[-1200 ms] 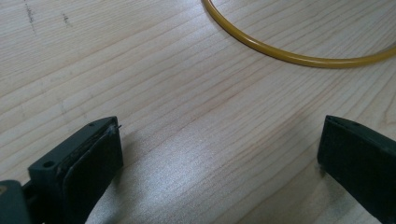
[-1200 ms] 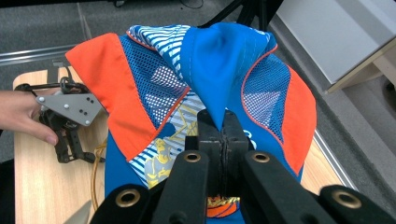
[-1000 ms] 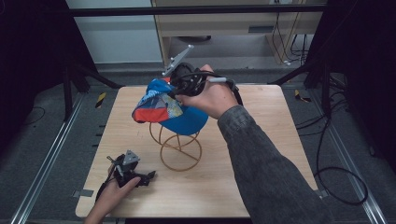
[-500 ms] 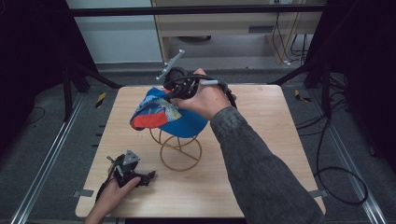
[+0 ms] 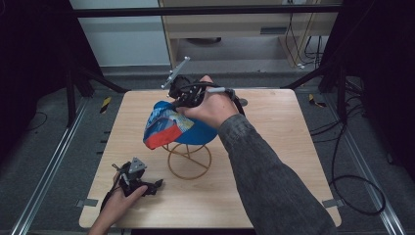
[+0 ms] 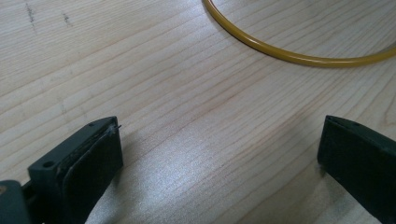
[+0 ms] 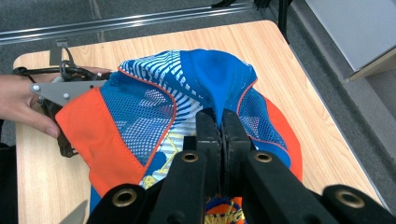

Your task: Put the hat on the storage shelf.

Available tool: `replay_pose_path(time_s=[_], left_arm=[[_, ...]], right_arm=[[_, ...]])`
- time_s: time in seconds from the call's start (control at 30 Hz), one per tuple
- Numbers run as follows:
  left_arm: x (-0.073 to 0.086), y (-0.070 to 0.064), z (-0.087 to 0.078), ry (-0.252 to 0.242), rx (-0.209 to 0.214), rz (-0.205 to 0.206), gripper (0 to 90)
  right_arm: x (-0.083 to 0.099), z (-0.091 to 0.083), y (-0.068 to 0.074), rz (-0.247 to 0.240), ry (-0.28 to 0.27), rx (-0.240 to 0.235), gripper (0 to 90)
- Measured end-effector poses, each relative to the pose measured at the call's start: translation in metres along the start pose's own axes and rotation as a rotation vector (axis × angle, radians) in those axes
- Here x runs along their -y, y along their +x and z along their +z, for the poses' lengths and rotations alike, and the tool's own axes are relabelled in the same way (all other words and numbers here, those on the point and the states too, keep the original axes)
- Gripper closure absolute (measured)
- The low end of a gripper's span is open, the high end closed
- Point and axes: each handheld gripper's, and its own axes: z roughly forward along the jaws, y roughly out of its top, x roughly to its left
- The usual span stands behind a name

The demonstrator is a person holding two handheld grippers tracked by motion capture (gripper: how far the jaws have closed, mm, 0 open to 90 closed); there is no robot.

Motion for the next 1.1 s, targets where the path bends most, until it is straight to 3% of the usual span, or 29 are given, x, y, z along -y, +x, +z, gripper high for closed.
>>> replay_pose_path(time_s=[0.33, 0.73, 1.1], left_arm=[[0.0, 0.0, 0.0, 0.001, -0.001, 0.001, 0.0], [0.0, 0.0, 0.0, 0.001, -0.001, 0.001, 0.0], [0.0, 0.0, 0.0, 0.001, -0.001, 0.0, 0.0]], right_arm=[[0.004, -0.001, 0.0, 0.01, -0.005, -0.003, 79.3], [0.013, -0.006, 0.0, 0.054, -0.023, 0.013, 58.3], [0.016, -0.01, 0.002, 0.065, -0.019, 0.025, 41.6]])
